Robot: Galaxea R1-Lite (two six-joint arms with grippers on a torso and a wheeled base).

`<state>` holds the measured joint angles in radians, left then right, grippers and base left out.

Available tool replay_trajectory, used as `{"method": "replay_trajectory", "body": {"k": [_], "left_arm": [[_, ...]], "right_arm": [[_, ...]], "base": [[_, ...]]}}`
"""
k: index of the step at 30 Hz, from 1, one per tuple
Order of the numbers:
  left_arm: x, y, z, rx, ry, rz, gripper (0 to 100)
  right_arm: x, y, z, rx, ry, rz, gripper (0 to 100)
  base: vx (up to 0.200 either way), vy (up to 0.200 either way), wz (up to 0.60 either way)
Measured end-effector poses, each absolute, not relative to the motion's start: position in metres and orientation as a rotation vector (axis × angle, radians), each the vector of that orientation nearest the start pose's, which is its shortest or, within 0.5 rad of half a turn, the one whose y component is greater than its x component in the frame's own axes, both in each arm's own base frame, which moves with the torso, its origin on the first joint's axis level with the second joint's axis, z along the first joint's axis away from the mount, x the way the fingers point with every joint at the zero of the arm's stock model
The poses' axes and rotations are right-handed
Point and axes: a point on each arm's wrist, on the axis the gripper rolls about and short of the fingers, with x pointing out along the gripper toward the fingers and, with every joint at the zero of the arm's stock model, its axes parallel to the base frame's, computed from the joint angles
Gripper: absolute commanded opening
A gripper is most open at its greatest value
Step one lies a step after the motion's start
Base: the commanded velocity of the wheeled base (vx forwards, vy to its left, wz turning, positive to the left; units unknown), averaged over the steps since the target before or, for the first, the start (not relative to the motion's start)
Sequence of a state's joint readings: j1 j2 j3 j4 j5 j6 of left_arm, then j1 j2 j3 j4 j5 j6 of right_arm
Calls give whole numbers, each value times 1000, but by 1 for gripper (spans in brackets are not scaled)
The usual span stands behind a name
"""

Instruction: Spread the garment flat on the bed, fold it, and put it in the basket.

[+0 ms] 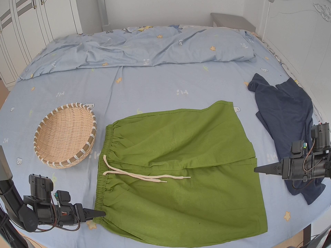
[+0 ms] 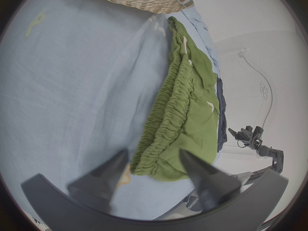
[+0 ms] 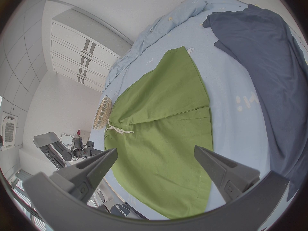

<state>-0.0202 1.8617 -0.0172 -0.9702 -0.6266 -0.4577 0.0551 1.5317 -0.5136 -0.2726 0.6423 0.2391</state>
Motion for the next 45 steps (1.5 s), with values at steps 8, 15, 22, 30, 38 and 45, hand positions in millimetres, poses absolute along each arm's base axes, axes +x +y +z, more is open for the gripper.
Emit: {"method": "replay_trajectory", "body": {"k": [8, 15, 22, 30, 38, 45], "left_arm": [[174, -17, 24, -680, 986, -409, 0], [167, -16, 25, -694, 1022, -389, 0], [157, -15, 28, -662, 1059, -396, 0], [156, -14, 25, -570, 1056, -435, 0], [157, -13, 20, -570, 1078, -423, 0], [157, -13, 19, -572, 1088, -420, 0]], "right_arm": [[215, 25, 122, 441, 815, 572, 100], [203, 25, 108, 459, 880, 559, 100], [175, 23, 76, 476, 1033, 502, 100], [147, 21, 49, 410, 1174, 441, 100], [135, 19, 39, 411, 1240, 428, 100], [139, 21, 32, 436, 1289, 449, 100]], "base": [[0, 0, 0], [0, 0, 0], [0, 0, 0], [0, 0, 0], [0, 0, 0], [0, 0, 0]]}}
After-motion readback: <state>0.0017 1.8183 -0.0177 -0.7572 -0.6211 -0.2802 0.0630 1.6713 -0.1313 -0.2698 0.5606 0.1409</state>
